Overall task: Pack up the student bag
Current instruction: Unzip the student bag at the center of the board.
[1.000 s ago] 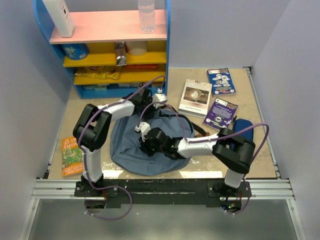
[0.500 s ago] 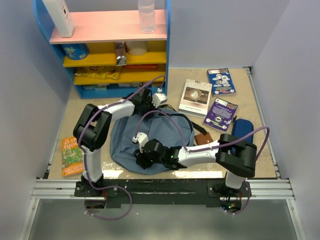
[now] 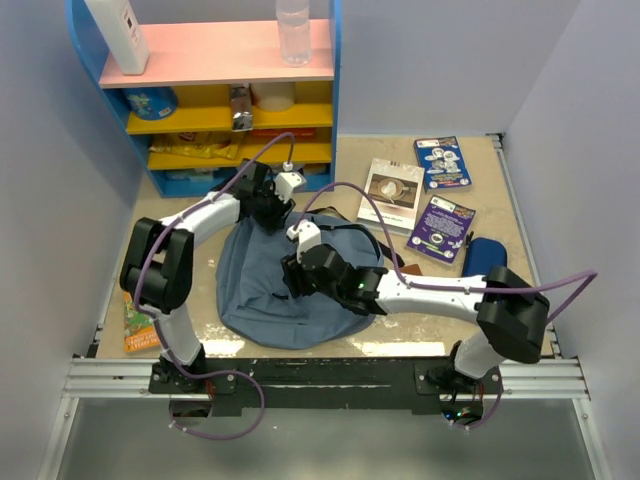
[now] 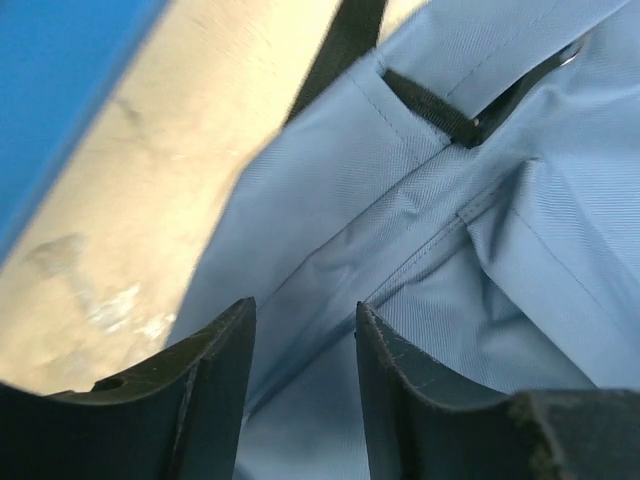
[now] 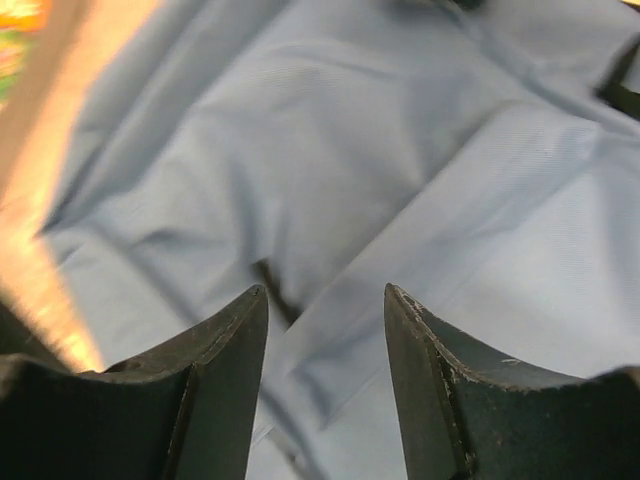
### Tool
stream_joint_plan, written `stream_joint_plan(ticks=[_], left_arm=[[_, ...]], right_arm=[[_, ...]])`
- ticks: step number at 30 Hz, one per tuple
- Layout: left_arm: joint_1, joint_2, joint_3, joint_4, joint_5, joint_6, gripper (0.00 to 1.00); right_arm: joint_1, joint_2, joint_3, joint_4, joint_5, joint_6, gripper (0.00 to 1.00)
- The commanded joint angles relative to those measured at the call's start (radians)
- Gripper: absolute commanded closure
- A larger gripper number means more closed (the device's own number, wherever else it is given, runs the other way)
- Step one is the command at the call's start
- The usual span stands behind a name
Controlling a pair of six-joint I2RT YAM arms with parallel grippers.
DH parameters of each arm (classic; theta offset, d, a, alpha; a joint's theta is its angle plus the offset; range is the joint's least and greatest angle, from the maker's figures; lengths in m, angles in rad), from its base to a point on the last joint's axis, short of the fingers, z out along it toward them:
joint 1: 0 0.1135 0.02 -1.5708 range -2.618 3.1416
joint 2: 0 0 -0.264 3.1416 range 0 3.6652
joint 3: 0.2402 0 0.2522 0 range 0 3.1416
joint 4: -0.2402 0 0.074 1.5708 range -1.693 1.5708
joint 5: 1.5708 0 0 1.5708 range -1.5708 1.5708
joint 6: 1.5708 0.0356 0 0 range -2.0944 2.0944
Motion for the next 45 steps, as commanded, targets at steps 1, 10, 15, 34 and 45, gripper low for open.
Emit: stream_joint_plan(ticks=[1,10,15,34,45], left_arm=[[0.005,-0.125,-0.016,-0.027,0.053,-0.027,0.50],[0.007,-0.240,-0.128,-0.049,0.081,-0.048,0.49],[-0.008,-0.221,-0.199,-0.030,0.042,-0.022,0.51],[-0.071,-0.128,-0.265,0.066,-0.217,0.068,0.84],[-0.062,-0.183,-0.150,-0.010,-0.140,-0.004,0.67]], right_arm=[[-0.012,0.112,0.088,-0.088,0.120,0.048,0.47],[-0.024,0.269,0.215,-0.197,0.227,0.120,0.52],[-0.024,0.208,0.162,-0.202,0.247,0.138,0.62],[-0.072,0.107,-0.024,-0.203,0.247,0.212,0.98],[-0.080,0.116,-0.131,-0.096,0.163,0.262,1.00]])
